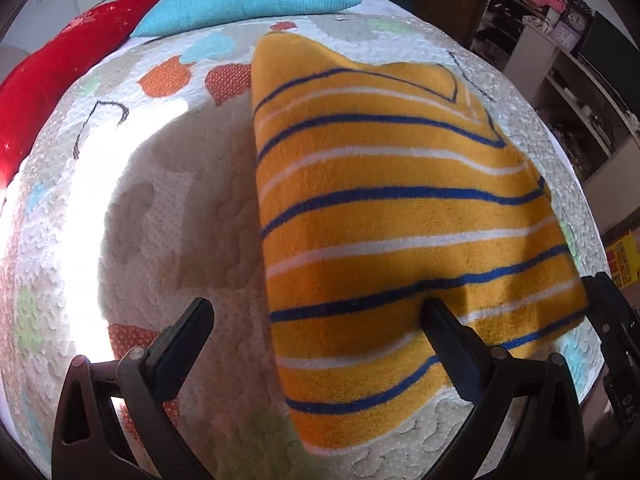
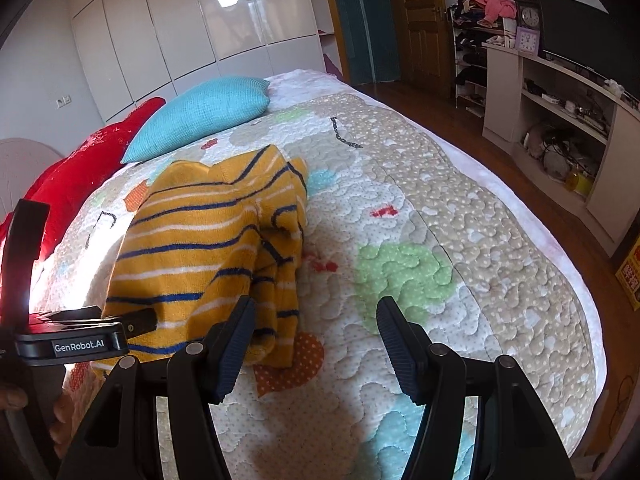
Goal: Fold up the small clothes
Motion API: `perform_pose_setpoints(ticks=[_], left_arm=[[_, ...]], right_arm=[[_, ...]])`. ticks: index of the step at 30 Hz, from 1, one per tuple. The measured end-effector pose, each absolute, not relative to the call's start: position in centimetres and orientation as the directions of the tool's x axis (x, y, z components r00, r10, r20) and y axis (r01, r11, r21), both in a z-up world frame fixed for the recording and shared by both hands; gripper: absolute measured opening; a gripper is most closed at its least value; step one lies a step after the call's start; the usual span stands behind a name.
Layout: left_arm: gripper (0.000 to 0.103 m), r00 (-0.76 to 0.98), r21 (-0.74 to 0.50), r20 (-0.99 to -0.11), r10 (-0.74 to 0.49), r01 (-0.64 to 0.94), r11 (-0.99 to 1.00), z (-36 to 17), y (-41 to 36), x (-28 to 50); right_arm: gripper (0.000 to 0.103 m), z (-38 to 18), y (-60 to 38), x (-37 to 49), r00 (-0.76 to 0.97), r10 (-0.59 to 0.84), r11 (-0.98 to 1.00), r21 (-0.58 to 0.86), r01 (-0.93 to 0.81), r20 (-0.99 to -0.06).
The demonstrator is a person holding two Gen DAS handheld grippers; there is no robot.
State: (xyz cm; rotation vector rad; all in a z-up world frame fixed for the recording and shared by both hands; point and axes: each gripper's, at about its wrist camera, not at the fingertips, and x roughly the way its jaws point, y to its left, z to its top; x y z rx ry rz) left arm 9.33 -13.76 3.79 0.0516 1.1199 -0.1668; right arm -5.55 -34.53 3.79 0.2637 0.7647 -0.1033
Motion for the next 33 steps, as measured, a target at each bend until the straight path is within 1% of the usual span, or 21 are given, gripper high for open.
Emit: perform_pose_setpoints(ticks=[2, 5, 7, 9, 10, 13, 17, 18, 20, 21, 24, 27, 28, 30, 32, 33], left_arm=[[0.103, 0.476, -0.035, -0.87, -0.127, 0.196, 0.98, 5.3, -14.0, 9.4], [0.103, 0.519, -0.048, -0.844, -0.132, 0.172, 0.984, 7.1, -13.5, 11.3], [0.103, 0.519, -0.021, -0.851, -0.085, 0.128, 0.992, 6.9, -13.4, 13.5], [0.103, 0.509, 0.059, -0.861, 0.0, 0.1, 0.993, 5.5, -13.5, 15.8], [0.103, 0.495, 0.078, -0.868, 0.018, 0.101, 0.992, 4.7, -13.6, 16.5], [0.103, 0.476, 0.041, -0.879, -0.009, 0.095, 0.995, 4.1, -13.3, 17.1], [0.103, 0.544, 0.001, -0.836, -0.071, 0.131, 0.991, 6.3, -13.2, 16.8], [0.103, 0.552, 0.004, -0.831, -0.064, 0.121, 0.993, 6.6, -13.1, 17.1], [0.103, 0.538, 0.056, -0.843, 0.01, 0.07, 0.996, 6.3, -13.1, 18.6], [0.103, 0.514, 0.073, -0.857, 0.039, 0.047, 0.996, 5.7, -13.0, 19.5], [0.103, 0.387, 0.08, -0.921, 0.049, 0.062, 0.995, 2.4, -13.0, 21.7], [0.103, 0.388, 0.038, -0.922, 0.009, 0.065, 0.997, 3.2, -12.7, 22.0], [0.103, 0.411, 0.026, -0.912, -0.012, 0.087, 0.996, 4.0, -12.7, 22.0], [0.103, 0.482, 0.028, -0.876, -0.025, 0.102, 0.994, 5.7, -12.4, 22.0], [0.103, 0.509, 0.057, -0.86, 0.017, 0.063, 0.996, 6.0, -12.0, 22.9], [0.103, 0.495, 0.078, -0.868, 0.047, 0.041, 0.996, 5.4, -11.8, 23.6]], right_arm=[[0.067, 4.2, -34.9, -5.3, 0.726, 0.002, 0.965, 0.193, 0.179, -0.687], [0.07, 4.6, -35.9, -4.6, 0.737, -0.009, 0.959, 0.204, 0.199, -0.676], [0.07, 4.6, -36.2, -4.1, 0.737, -0.013, 0.953, 0.214, 0.213, -0.676], [0.07, 4.2, -36.0, -3.7, 0.732, -0.005, 0.951, 0.223, 0.215, -0.682], [0.07, 3.9, -35.9, -3.6, 0.726, 0.0, 0.951, 0.225, 0.213, -0.688], [0.07, 3.1, -35.2, -3.3, 0.709, 0.019, 0.956, 0.221, 0.194, -0.705], [0.07, 4.8, -35.0, -2.2, 0.746, 0.016, 0.964, 0.207, 0.165, -0.666], [0.071, 5.5, -34.8, -1.5, 0.755, 0.023, 0.965, 0.213, 0.155, -0.655], [0.072, 6.6, -34.5, 0.6, 0.773, 0.068, 0.963, 0.243, 0.114, -0.631], [0.074, 6.8, -34.1, 2.1, 0.77, 0.077, 0.966, 0.239, 0.1, -0.633], [0.074, 5.5, -32.3, 6.6, 0.729, 0.066, 0.976, 0.196, 0.095, -0.681], [0.074, 2.6, -31.6, 10.1, 0.624, 0.099, 0.976, 0.199, 0.093, -0.776], [0.074, 2.1, -31.7, 10.5, 0.613, 0.113, 0.972, 0.215, 0.095, -0.782], [0.074, 2.6, -32.3, 10.6, 0.634, 0.132, 0.963, 0.25, 0.1, -0.762], [0.074, 3.4, -32.7, 11.2, 0.652, 0.123, 0.959, 0.259, 0.117, -0.748], [0.074, 3.7, -32.9, 11.9, 0.654, 0.128, 0.954, 0.272, 0.123, -0.746]])
